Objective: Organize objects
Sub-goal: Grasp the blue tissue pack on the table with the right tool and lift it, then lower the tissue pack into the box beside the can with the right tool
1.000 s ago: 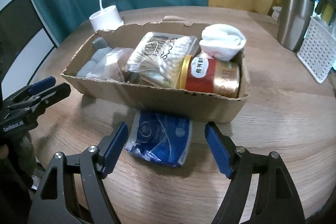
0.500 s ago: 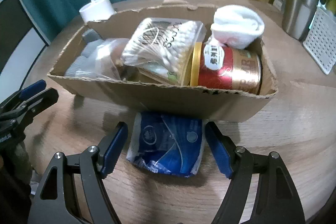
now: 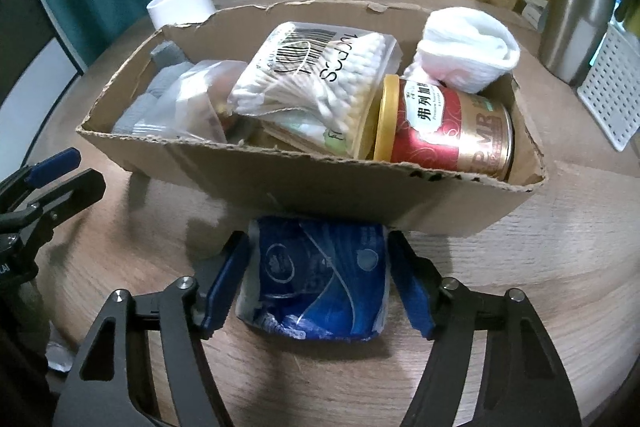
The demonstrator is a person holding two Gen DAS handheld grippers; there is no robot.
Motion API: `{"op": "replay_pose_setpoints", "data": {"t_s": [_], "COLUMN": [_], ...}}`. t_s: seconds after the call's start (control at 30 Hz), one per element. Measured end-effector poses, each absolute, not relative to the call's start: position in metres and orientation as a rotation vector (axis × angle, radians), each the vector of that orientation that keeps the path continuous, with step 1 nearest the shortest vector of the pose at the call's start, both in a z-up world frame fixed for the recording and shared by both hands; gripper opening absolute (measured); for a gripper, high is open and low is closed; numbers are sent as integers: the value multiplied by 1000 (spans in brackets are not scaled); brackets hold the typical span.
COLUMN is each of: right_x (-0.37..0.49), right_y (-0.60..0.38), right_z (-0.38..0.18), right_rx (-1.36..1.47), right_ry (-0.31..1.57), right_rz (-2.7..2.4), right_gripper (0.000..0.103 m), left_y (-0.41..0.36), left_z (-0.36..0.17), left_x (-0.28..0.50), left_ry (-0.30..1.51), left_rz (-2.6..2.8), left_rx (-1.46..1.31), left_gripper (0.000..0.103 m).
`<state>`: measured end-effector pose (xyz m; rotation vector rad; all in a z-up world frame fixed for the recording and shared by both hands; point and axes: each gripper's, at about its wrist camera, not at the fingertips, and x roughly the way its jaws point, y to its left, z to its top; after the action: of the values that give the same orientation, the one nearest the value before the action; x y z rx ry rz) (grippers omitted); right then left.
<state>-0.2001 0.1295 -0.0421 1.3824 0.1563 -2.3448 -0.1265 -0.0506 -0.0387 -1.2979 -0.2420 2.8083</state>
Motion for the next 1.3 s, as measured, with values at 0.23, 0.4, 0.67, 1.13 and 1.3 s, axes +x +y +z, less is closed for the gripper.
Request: {"op": "replay_pose_setpoints", "data": {"t_s": [0.23, 0.4, 0.67, 1.13, 1.3], "right_x": [-190, -179, -168, -182, -192], "right_y": [134, 139, 145, 142, 139], "right_z": [-33, -17, 1, 27, 32], "right_rx": [1347, 1288, 1216, 1133, 1111], "right_ry": [149, 143, 142, 157, 153], "right_rz": [-2352, -2366, -2386, -2404, -2403], "right_gripper": [71, 71, 71, 71, 71], "left_y": [-46, -41, -36, -40, -44], "left_z": [-34, -30, -20, -7, -5], "left_x": [-122, -117, -114, -121, -126], "left_ry": [-230, -227, -213, -226, -264], "left_rz": [2810, 2815, 2829, 2867, 2847], "left_rx": [-1284, -1271, -1244, -1214, -1211], "left_gripper": [88, 88, 88, 88, 88]}}
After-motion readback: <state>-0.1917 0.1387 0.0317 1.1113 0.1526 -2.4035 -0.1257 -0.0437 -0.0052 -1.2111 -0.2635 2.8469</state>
